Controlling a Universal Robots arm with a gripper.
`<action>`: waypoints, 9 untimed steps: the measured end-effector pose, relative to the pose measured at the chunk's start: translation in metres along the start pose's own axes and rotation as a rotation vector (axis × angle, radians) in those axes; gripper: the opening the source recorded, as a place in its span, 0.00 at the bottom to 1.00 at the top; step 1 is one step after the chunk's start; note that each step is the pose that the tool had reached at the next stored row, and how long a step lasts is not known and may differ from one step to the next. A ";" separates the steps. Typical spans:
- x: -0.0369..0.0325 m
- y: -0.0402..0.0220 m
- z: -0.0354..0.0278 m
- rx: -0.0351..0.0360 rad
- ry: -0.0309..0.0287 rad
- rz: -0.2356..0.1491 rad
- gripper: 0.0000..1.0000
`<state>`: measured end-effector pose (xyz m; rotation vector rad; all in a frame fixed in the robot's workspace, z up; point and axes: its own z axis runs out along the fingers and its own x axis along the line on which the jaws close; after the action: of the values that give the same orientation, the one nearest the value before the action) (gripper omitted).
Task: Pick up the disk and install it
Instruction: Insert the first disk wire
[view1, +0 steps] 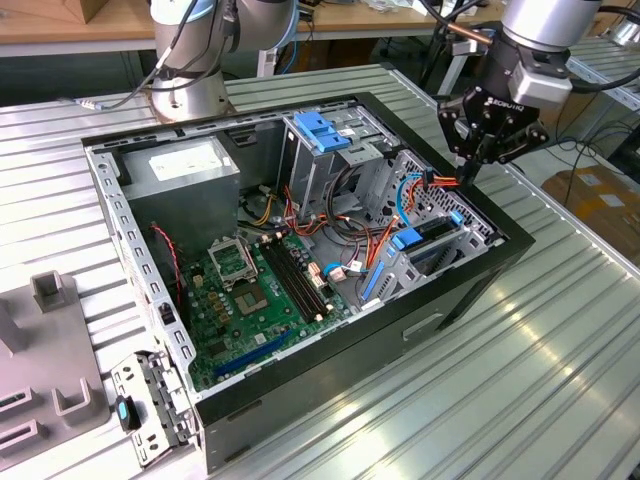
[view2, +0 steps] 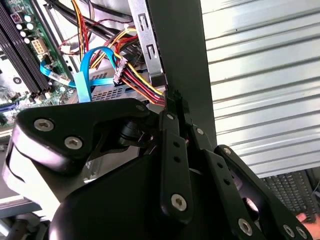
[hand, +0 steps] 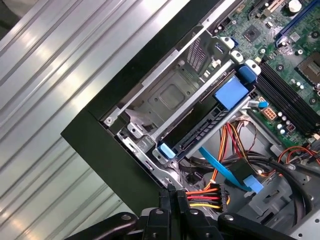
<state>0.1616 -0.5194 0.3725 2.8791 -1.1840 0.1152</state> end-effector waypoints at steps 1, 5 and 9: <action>0.0000 0.0000 0.0000 -0.0007 0.0000 0.008 0.17; -0.0001 0.0001 0.0000 -0.0035 0.0001 0.045 0.17; -0.0011 0.0011 0.0000 -0.0055 0.0003 0.070 0.17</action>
<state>0.1600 -0.5193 0.3724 2.8335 -1.2832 0.1136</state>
